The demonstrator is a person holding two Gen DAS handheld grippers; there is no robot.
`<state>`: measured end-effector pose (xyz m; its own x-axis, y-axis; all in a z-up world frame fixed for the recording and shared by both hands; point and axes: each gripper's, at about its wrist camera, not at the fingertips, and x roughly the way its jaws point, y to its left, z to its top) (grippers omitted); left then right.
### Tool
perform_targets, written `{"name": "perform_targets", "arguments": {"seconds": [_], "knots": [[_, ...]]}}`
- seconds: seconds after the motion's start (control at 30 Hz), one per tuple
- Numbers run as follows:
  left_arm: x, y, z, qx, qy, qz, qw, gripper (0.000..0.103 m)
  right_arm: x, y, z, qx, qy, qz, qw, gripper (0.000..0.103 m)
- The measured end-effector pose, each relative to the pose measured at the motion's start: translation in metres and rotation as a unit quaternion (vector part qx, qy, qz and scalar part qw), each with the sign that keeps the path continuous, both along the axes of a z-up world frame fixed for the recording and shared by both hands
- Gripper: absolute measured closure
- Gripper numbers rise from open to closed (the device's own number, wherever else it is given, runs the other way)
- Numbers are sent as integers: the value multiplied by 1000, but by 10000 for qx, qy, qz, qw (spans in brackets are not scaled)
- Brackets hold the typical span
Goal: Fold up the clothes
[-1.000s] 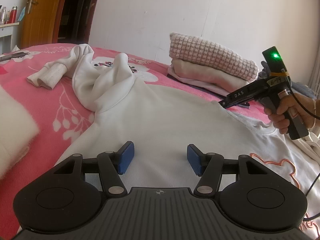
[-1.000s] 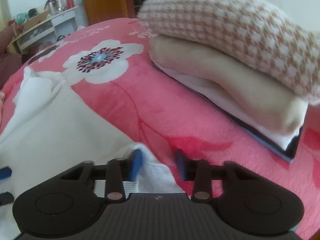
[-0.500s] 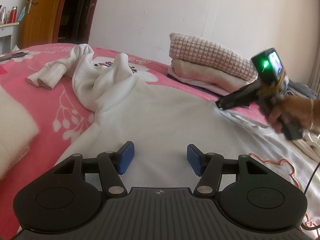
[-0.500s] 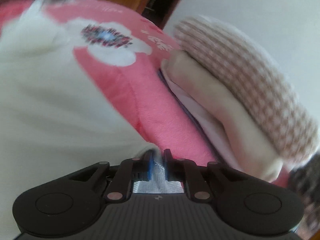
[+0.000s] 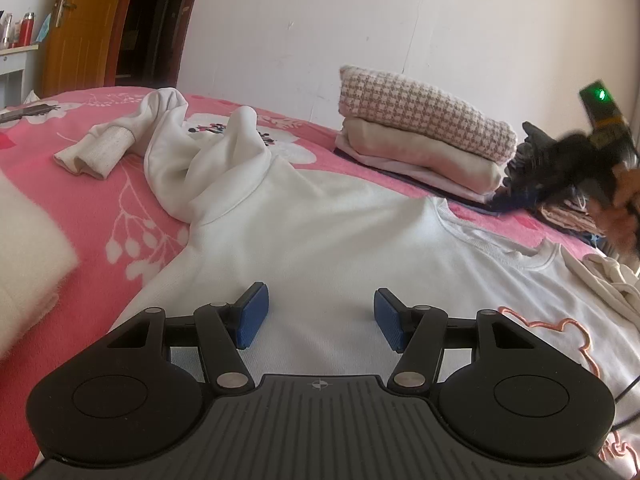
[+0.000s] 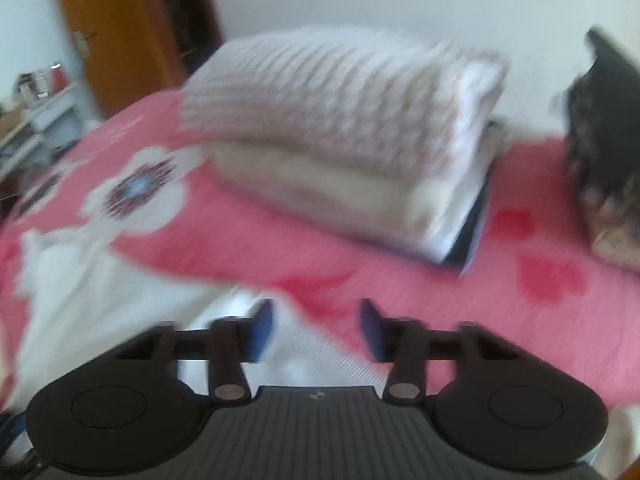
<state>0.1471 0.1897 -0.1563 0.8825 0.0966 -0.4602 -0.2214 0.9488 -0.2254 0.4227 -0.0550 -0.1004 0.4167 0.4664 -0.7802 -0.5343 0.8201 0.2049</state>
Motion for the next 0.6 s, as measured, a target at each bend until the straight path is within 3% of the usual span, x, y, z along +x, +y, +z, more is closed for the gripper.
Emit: {"name": "perform_targets", "arguments": {"seconds": [0.07,0.1,0.17,0.27,0.4,0.5,0.6], "knots": [[0,0,0,7,0,0,10000,44,1,2,-20,-472,108,-62,9988,88],[0,-1,0,6,-1,-1,10000,44,3,2,-31,-767,92,-147,9969,103],[0,-1,0,1,-4,-1,10000,44,14,-11,-31,-565,43,-766,9954,103],[0,-1,0,7,5,1,10000,44,16,-33,-9,-541,-446,-1599,9846,103],[1,-1,0,22,33,1,10000,44,-12,-47,6,-354,215,-761,9962,101],[2,-2,0,68,66,2,10000,44,-44,-42,-9,-801,520,-180,9953,86],[2,-3,1,82,100,-18,9999,43,-45,-74,-13,-1363,255,-953,9857,86]]}}
